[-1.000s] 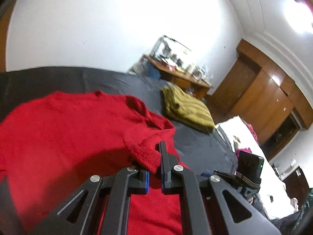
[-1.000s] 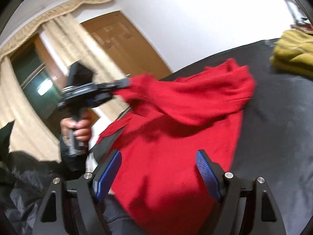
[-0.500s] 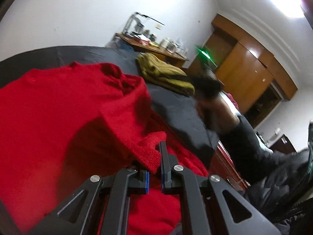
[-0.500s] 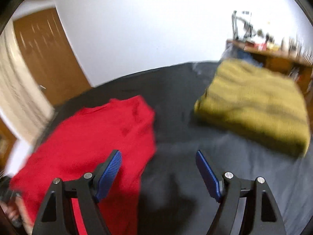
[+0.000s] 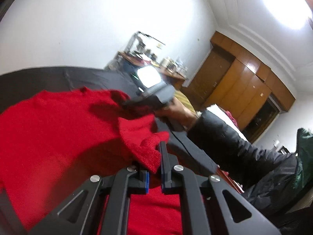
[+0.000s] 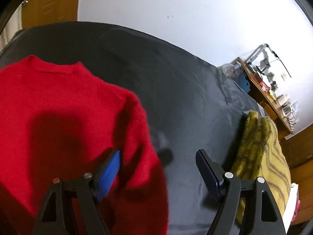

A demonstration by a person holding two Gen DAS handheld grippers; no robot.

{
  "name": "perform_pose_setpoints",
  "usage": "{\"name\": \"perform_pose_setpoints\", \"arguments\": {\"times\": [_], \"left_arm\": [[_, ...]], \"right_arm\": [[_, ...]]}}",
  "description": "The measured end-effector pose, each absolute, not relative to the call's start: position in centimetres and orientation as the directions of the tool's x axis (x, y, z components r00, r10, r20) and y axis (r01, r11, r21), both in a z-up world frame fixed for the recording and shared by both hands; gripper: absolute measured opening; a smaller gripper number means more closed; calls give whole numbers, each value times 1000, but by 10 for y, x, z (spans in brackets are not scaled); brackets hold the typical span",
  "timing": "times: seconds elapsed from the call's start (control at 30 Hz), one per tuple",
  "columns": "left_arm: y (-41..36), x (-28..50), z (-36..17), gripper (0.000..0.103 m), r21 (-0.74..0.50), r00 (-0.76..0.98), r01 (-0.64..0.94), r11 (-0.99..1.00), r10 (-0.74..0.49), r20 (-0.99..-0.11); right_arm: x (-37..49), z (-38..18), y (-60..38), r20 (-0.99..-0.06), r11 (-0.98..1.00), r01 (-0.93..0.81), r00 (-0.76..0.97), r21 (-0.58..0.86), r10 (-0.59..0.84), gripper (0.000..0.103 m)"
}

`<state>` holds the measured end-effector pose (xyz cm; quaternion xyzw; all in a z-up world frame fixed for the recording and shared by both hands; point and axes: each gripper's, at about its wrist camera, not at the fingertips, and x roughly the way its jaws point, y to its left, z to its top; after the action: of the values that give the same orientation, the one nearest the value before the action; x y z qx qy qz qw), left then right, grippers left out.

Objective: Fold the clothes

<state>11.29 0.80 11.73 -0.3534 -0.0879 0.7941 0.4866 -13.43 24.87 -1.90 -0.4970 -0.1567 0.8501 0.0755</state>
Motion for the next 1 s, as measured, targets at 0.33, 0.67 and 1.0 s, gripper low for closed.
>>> {"name": "perform_pose_setpoints", "arguments": {"times": [0.33,0.67,1.0], "left_arm": [[-61,50,129,9,-522,-493,-569,-636,771,-403],[-80,-9,56,9,-582,-459,-349,-734,675,-577],[-68,-20,25,9,-595,-397,-307,-743,668,-629]], "right_arm": [[-120,5,310,-741,-933,-199,-566,-301,360,80],[-144,1,331,-791,-974,-224,-601,28,116,80],[-130,16,340,-727,-970,-194,-687,147,27,80]]}}
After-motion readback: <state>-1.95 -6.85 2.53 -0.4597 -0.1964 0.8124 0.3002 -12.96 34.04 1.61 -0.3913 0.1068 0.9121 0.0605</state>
